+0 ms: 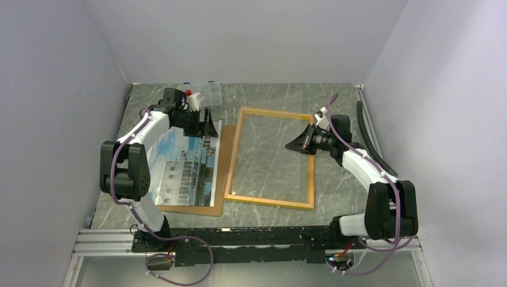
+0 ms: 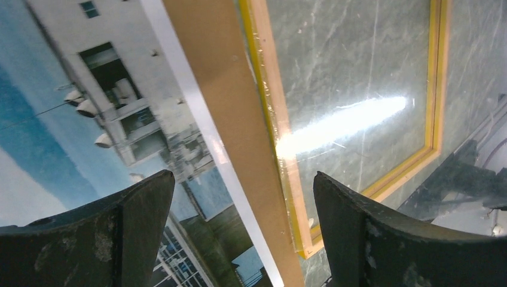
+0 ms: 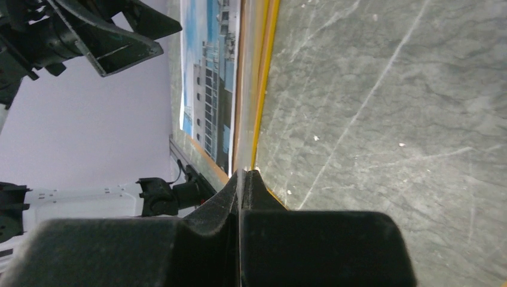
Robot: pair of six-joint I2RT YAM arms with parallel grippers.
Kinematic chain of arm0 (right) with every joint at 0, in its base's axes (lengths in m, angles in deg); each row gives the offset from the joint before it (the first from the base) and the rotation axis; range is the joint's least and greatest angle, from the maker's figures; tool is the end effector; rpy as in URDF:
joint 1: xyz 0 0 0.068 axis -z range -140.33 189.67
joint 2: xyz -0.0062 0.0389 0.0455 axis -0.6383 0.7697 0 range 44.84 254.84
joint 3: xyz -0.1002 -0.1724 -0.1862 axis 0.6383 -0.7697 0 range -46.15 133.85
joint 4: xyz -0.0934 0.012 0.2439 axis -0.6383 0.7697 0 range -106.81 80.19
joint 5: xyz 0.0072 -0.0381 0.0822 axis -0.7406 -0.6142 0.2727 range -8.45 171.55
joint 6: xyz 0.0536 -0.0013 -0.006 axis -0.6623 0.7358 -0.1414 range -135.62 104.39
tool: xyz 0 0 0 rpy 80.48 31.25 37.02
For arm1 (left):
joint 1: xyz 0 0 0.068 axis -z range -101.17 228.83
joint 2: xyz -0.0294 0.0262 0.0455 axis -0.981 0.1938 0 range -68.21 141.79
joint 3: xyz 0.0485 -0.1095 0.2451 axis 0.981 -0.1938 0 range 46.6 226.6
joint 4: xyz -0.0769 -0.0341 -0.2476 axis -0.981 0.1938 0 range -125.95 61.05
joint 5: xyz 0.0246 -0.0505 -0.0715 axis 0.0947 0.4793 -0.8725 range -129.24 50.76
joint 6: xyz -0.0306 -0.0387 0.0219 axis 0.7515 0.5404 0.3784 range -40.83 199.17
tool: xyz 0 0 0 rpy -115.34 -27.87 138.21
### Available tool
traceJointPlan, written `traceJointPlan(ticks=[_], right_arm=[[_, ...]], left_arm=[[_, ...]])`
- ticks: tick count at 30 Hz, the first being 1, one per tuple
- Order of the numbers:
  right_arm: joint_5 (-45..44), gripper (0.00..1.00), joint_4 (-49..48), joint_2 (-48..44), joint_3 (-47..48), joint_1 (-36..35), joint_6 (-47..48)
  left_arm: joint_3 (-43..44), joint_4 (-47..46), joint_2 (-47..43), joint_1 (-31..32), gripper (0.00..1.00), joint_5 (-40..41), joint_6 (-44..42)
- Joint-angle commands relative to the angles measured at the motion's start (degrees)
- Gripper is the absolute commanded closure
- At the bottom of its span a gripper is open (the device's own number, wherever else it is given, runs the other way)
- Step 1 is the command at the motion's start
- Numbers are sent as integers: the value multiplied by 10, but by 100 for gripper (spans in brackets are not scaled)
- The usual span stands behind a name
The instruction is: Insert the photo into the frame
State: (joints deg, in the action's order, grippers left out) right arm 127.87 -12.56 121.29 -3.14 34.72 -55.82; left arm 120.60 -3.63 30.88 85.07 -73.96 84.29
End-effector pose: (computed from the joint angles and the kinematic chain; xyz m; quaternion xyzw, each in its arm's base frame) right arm 0.2703 0.0494 0.2250 0.0847 0.8390 0.4816 0.2386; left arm 0.3603 -0.0598 0.2376 0.0927 0.9152 -0.3116 0.2382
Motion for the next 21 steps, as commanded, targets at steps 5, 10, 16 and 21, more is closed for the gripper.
traceJointPlan(ticks=[5,10,16,21], right_arm=[[1,100,11,-13,-25,31,56],[6,100,23,-7,-26,42,65],[-6,100,31,-5,-31,48,66],[-14,100,17,-11,-51,48,49]], left_arm=[[-1,-12,-7,37,9,-1,-12],[-7,-24,1,48,10,12,-13],[-10,-21,22,70,9,33,-18],[-15,-30,19,71,9,35,-18]])
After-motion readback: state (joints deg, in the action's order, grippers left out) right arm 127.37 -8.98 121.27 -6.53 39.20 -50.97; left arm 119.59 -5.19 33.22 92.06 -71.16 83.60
